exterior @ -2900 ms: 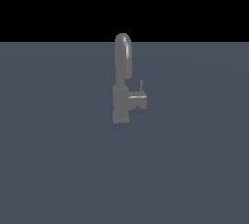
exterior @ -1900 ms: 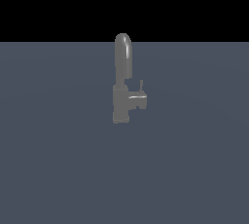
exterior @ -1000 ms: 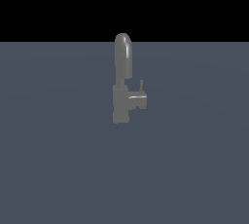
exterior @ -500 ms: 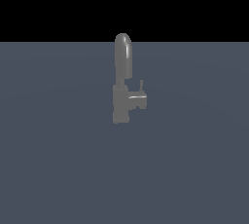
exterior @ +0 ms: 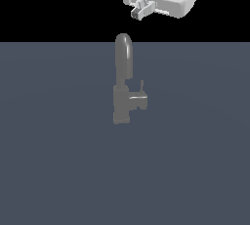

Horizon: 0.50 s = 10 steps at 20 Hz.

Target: Turn on the faucet by rotating a designated handle.

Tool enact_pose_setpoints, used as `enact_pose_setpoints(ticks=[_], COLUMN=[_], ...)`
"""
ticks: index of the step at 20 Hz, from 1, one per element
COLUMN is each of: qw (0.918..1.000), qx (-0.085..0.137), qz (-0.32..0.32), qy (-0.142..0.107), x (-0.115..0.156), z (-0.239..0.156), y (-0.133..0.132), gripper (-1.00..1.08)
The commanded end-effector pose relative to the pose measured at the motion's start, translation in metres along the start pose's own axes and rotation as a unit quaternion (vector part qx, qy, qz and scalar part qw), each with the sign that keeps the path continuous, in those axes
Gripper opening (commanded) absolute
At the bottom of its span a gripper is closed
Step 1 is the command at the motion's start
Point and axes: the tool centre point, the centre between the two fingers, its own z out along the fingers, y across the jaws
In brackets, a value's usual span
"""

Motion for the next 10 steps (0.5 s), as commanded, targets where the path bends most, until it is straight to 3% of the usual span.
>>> enact_pose_setpoints(ticks=[1, 10], qw=[0.9994, 0.9862], qx=[0.02, 0.095], qz=[0.018, 0.086], qy=[-0.022, -0.105], x=[0.017, 0.082], z=[0.001, 0.012], y=[-0.001, -0.001], gripper=[-1.0, -1.0])
